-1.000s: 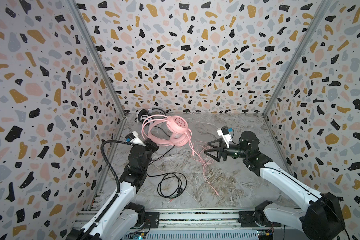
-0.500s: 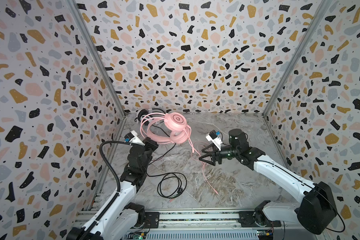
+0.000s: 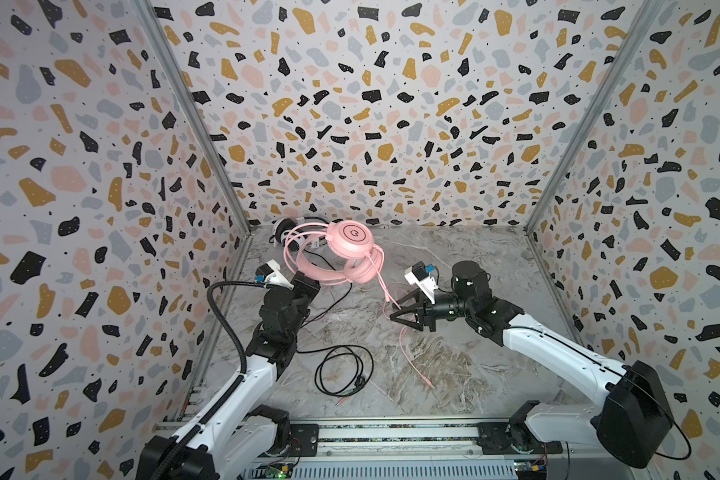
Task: Wrap the headphones
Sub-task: 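Lift the pink headset with the left gripper while the right reaches for its cable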
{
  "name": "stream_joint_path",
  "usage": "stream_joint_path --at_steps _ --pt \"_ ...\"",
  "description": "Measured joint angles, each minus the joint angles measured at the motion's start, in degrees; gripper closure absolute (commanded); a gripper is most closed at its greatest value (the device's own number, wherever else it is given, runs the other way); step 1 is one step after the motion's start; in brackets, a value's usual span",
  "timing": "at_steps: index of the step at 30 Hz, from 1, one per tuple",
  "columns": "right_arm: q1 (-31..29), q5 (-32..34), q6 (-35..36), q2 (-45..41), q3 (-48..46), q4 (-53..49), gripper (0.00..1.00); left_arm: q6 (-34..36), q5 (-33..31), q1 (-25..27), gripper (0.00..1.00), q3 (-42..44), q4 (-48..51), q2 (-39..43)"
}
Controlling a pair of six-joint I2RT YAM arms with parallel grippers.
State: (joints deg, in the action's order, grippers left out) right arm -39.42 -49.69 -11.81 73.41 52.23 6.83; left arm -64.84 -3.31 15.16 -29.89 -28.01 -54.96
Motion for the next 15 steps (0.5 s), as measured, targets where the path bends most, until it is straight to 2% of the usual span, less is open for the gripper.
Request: stream_joint_path --at_steps 1,5,10,15 --pt "-1.40 0.20 -0.15 0.17 0.20 0.61 0.80 -0.24 0.00 0.00 1.00 0.00 -0.22 0.00" --pt "-5.46 -0.39 0.00 2.49 2.03 2.38 0.89 -0.79 0.07 0.02 1.00 0.00 -0.70 -0.02" --pt "-7.06 0.92 3.41 7.13 6.36 -2.43 0.88 -2.08 0.81 0.00 1.00 0.02 -1.75 -0.13" --pt "-2.49 2.14 4.39 7.15 5.18 -4.90 0.88 -2.69 1.49 0.02 1.00 0.02 -2.49 -0.13"
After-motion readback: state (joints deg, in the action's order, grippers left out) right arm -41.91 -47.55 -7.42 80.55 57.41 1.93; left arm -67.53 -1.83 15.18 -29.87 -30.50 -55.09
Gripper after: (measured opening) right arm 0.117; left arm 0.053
